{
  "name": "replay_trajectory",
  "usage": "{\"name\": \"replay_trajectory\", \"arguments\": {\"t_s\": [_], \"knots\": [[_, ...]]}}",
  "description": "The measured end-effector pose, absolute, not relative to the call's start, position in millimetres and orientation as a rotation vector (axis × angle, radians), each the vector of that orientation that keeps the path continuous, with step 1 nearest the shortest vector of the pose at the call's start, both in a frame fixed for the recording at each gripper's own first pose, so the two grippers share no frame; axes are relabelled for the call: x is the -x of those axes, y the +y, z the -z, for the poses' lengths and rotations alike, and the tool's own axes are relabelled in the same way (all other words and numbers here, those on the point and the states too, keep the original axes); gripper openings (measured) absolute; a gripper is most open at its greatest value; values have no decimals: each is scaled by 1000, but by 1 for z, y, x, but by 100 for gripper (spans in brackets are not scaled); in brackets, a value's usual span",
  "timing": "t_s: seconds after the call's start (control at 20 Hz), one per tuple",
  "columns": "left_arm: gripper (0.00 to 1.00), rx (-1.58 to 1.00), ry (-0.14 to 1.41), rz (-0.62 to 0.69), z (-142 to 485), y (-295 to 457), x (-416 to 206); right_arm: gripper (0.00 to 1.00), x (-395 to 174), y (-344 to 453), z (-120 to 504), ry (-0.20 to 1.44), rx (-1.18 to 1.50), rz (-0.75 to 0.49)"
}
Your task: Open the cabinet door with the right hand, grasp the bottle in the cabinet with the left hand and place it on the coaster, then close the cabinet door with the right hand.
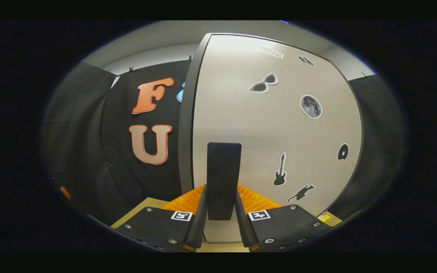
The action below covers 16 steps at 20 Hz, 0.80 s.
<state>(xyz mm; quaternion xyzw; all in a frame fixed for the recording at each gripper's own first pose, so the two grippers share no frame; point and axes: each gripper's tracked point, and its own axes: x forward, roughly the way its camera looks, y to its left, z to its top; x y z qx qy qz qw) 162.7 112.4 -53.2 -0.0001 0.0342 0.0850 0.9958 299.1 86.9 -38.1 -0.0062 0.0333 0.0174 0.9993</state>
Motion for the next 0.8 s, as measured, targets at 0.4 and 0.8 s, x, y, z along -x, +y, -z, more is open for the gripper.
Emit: {"name": "replay_trajectory", "arguments": {"t_s": [0.4,0.8], "knots": [[99,-20,61,-173,51,119,-154,28,-290,85,38,88,-21,-17],[99,-9,61,-126,52,109,-114,20,-244,69,32,76,-39,40]]}}
